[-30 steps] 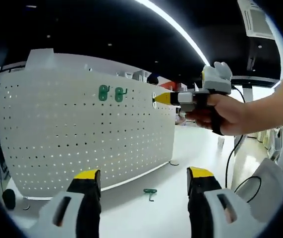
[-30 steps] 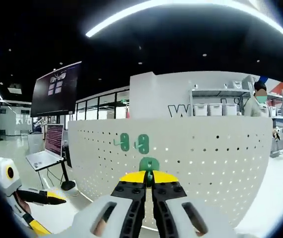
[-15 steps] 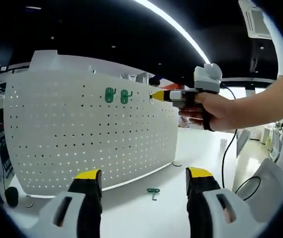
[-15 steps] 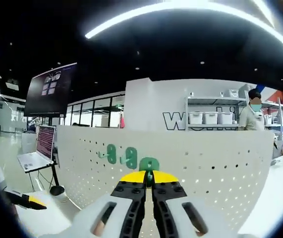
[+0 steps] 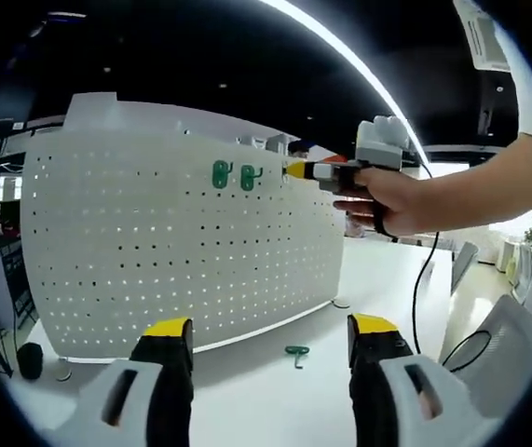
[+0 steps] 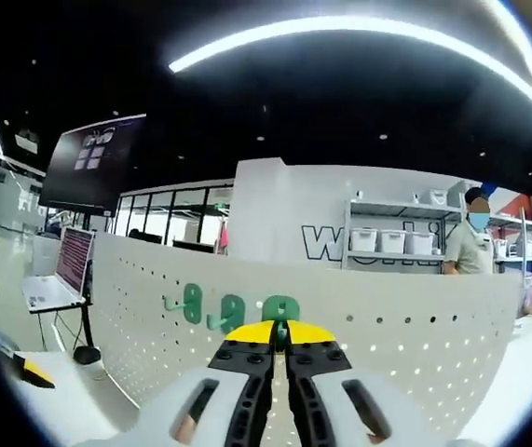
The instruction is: Insert the hook assembly into the mounting plate slot until the hook locks in place.
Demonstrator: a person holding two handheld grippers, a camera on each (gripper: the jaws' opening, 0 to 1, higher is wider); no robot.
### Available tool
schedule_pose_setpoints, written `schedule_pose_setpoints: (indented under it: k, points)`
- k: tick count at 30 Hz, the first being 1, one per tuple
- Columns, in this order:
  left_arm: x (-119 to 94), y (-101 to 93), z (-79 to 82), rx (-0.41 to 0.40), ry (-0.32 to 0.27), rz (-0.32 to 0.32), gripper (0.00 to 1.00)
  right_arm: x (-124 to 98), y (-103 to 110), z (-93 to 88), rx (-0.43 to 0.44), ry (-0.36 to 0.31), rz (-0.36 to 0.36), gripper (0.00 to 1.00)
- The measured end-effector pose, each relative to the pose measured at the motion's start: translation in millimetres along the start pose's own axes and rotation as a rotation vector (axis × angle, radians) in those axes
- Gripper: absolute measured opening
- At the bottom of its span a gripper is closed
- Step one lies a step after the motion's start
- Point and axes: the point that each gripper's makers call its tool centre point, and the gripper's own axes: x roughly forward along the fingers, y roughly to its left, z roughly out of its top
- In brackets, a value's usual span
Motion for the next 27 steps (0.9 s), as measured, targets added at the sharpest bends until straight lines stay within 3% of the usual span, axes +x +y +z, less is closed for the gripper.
schedule_pose_setpoints:
  k: [27]
  points:
    - [-13.5,13.2,0.6,-0.003,-0.016,0.053,0.66,22.0,-3.3,-8.2,-0.01,0.002,-0.013,0.02]
